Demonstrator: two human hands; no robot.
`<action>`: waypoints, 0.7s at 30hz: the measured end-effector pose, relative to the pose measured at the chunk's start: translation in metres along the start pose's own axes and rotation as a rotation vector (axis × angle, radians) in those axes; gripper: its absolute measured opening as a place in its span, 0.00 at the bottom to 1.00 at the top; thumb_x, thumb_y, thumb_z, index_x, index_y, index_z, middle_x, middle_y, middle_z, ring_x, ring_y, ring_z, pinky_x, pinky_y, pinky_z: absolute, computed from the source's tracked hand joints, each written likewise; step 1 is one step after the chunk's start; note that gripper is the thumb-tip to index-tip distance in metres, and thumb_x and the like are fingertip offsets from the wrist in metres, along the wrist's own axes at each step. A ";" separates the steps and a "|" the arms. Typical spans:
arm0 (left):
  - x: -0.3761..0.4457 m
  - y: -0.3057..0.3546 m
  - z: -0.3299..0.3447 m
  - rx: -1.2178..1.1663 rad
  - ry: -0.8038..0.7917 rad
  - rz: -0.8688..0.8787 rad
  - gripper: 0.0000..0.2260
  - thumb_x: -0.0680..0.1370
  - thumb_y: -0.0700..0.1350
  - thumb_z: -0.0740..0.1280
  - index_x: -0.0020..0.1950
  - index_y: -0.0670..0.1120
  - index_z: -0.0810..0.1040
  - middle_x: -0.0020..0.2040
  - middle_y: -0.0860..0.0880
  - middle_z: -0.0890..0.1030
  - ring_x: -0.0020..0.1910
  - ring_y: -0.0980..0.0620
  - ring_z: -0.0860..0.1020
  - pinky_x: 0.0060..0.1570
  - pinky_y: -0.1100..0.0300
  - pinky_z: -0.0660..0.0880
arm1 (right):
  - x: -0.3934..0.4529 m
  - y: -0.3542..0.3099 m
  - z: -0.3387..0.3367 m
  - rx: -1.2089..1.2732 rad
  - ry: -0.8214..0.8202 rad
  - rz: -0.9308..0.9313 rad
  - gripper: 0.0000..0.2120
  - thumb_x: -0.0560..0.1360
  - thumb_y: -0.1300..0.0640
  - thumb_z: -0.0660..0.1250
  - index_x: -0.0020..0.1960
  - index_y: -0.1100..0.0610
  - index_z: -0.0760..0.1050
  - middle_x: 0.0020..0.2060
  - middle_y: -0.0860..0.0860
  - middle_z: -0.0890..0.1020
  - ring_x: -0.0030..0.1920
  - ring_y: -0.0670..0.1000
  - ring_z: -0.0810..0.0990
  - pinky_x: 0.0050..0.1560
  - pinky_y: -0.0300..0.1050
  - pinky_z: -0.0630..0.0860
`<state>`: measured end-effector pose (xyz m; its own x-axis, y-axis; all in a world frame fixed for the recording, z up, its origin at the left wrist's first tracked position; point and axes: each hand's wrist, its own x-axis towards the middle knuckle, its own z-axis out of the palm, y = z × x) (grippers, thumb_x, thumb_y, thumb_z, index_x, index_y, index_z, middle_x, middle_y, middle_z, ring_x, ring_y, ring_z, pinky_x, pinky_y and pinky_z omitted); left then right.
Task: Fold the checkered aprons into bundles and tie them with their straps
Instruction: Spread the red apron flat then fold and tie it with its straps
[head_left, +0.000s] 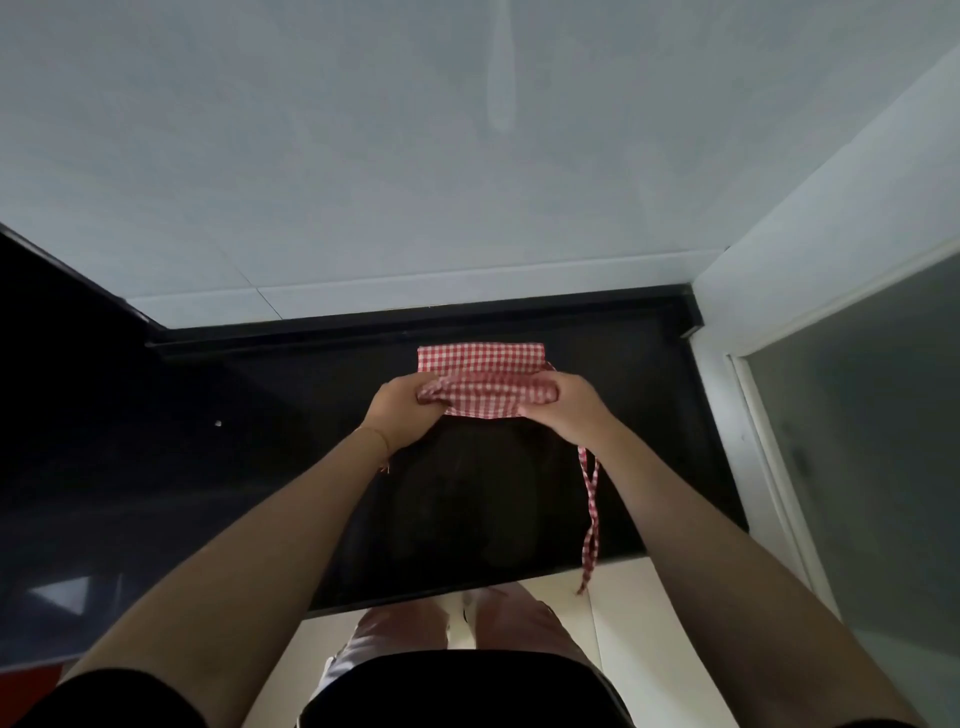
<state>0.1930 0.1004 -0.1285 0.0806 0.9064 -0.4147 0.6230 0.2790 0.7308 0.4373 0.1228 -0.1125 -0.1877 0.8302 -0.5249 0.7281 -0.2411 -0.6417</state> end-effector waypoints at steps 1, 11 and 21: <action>0.003 0.002 -0.002 -0.063 0.014 -0.049 0.06 0.79 0.44 0.69 0.51 0.42 0.82 0.48 0.47 0.84 0.50 0.48 0.80 0.58 0.48 0.76 | 0.002 0.000 -0.005 0.120 -0.010 0.027 0.14 0.78 0.53 0.70 0.63 0.53 0.78 0.50 0.43 0.81 0.49 0.42 0.79 0.53 0.38 0.75; 0.025 0.006 0.004 -0.086 0.074 -0.327 0.24 0.76 0.61 0.69 0.65 0.47 0.76 0.55 0.50 0.81 0.53 0.51 0.80 0.56 0.55 0.78 | 0.030 -0.007 0.017 0.138 0.118 0.149 0.14 0.80 0.41 0.63 0.52 0.53 0.76 0.46 0.48 0.81 0.46 0.48 0.81 0.50 0.44 0.78; 0.033 0.039 0.005 0.441 0.033 0.030 0.24 0.75 0.54 0.71 0.69 0.53 0.71 0.64 0.52 0.74 0.65 0.50 0.72 0.67 0.47 0.70 | 0.019 0.000 0.032 -0.007 0.237 0.067 0.14 0.82 0.48 0.62 0.61 0.56 0.76 0.50 0.48 0.81 0.51 0.48 0.82 0.49 0.38 0.76</action>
<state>0.2239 0.1395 -0.1157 0.0826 0.9237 -0.3740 0.8938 0.0974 0.4377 0.4125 0.1221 -0.1407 0.0207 0.9073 -0.4200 0.7384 -0.2971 -0.6054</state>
